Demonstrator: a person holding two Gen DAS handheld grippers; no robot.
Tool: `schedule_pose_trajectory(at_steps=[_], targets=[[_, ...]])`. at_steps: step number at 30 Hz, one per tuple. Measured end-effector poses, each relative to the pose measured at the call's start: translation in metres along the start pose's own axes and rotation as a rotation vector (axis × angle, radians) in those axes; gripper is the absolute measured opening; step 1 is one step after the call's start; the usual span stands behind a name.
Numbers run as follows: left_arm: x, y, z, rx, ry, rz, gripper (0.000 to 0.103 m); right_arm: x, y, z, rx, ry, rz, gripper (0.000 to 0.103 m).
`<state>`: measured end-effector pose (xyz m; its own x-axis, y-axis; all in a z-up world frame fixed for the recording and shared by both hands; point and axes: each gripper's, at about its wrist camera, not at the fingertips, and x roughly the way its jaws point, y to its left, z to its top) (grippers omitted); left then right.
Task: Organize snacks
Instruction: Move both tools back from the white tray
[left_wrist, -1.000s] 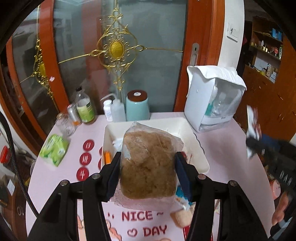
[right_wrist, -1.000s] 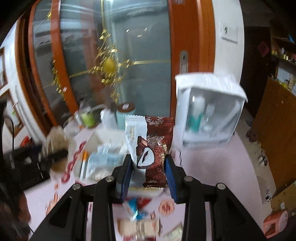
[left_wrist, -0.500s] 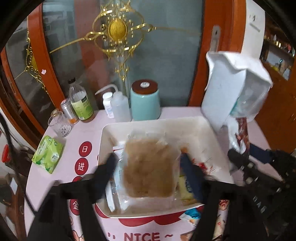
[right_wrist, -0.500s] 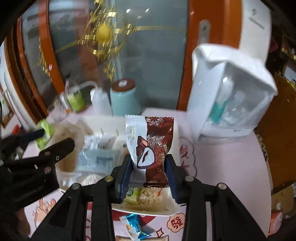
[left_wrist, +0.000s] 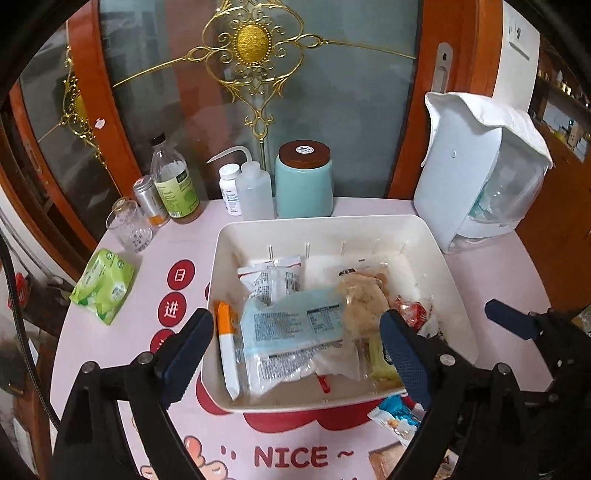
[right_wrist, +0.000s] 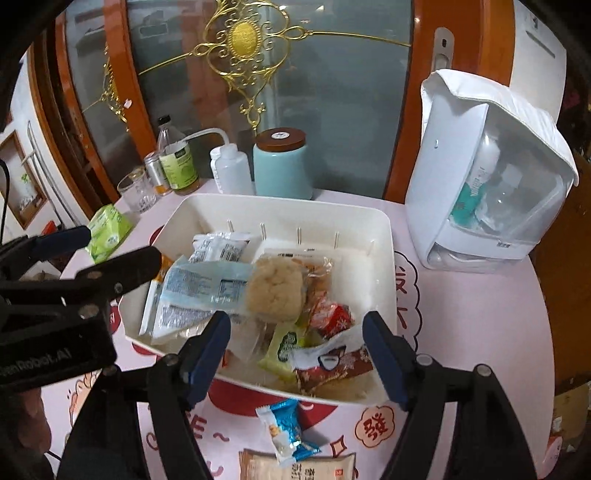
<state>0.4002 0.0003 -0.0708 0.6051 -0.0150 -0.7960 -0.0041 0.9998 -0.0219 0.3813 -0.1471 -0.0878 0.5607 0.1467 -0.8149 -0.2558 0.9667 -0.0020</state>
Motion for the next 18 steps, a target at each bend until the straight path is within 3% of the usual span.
schedule_pose_trajectory(at_steps=[11,18], targets=[[-0.053,-0.013,-0.026,-0.003,-0.033,-0.003,0.091,-0.052,0.007,-0.027,-0.038,-0.048,-0.019,0.075],[-0.096,-0.028,-0.062,-0.014,-0.060,-0.011,0.091,-0.090,-0.005,-0.055,-0.049,-0.080,-0.014,0.075]])
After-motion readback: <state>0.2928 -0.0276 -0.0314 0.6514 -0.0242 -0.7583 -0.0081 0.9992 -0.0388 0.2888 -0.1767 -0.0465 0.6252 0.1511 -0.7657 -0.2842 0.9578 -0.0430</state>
